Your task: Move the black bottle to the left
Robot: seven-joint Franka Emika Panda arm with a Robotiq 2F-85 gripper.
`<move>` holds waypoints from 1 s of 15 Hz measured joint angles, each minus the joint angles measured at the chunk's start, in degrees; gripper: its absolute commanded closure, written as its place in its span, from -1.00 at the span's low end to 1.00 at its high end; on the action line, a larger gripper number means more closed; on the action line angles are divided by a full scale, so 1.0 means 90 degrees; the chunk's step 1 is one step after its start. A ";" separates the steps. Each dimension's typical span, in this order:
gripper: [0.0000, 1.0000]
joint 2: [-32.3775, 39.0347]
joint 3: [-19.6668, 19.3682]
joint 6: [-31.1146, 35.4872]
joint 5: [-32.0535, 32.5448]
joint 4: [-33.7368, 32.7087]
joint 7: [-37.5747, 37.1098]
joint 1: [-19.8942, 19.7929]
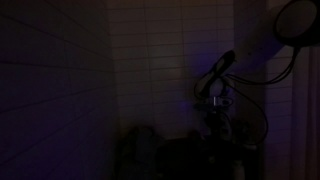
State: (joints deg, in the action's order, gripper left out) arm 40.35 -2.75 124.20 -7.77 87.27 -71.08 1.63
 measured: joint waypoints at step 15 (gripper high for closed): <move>1.00 0.0334 -0.0010 -0.0064 0.0040 -0.0124 -0.0005 0.0155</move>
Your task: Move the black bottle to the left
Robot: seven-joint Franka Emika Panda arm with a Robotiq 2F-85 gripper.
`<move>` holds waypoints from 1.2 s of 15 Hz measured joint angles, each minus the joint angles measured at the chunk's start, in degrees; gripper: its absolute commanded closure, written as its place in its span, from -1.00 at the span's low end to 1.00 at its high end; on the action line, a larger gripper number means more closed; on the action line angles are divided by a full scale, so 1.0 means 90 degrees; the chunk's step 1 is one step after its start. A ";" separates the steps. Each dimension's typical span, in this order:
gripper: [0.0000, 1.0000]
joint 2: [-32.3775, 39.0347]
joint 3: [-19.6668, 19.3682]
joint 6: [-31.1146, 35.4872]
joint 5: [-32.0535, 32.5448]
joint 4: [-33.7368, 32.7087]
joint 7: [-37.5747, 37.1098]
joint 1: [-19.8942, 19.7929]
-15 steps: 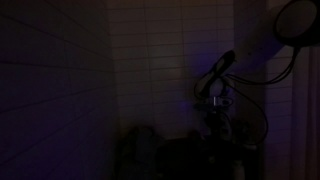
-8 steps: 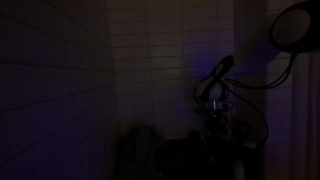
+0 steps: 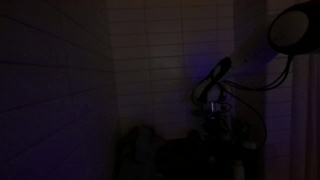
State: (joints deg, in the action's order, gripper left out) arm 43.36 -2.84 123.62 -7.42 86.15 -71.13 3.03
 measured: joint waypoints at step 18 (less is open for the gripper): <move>1.00 -0.0952 -0.0070 0.1193 0.1661 0.1322 -0.0045 0.1748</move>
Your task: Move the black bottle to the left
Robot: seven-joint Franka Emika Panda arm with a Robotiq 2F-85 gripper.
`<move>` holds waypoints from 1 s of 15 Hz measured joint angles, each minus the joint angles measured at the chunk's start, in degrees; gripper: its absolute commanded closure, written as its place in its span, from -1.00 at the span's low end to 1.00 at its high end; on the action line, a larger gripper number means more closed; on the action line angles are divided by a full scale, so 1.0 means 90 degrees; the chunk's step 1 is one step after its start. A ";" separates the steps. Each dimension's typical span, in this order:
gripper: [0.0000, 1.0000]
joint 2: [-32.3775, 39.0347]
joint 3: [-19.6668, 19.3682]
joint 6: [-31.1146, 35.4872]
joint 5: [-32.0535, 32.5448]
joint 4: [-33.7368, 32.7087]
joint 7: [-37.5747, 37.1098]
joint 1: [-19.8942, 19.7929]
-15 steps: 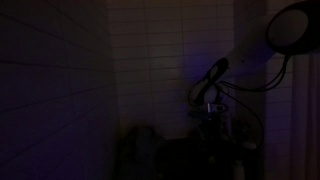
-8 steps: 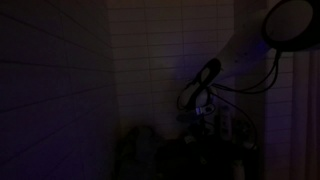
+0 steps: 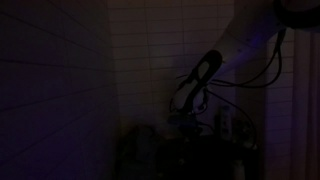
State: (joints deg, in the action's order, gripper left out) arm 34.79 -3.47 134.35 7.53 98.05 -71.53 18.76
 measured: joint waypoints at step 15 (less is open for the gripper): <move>1.00 -0.0534 0.0002 0.0127 -0.0790 0.0389 0.0296 -0.1094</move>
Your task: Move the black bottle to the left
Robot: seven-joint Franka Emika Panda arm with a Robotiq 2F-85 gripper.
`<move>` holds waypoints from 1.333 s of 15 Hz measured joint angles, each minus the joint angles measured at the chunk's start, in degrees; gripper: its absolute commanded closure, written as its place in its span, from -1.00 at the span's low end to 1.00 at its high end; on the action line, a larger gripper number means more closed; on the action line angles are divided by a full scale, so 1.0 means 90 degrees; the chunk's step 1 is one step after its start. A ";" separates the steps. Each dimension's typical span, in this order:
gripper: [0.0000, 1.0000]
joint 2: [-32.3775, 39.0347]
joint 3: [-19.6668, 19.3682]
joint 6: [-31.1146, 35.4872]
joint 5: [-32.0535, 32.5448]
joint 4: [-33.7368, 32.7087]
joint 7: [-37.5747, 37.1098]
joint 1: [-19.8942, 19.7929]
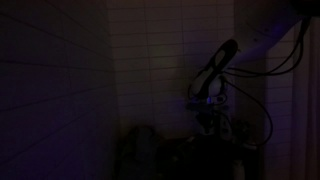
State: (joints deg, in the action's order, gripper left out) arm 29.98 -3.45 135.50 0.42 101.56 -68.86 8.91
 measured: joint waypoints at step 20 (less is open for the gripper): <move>1.00 -0.1830 -0.0060 0.0863 0.0087 0.2886 0.0873 -0.0147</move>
State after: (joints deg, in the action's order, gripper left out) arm 13.51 -3.99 143.26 1.20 127.53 -61.01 7.59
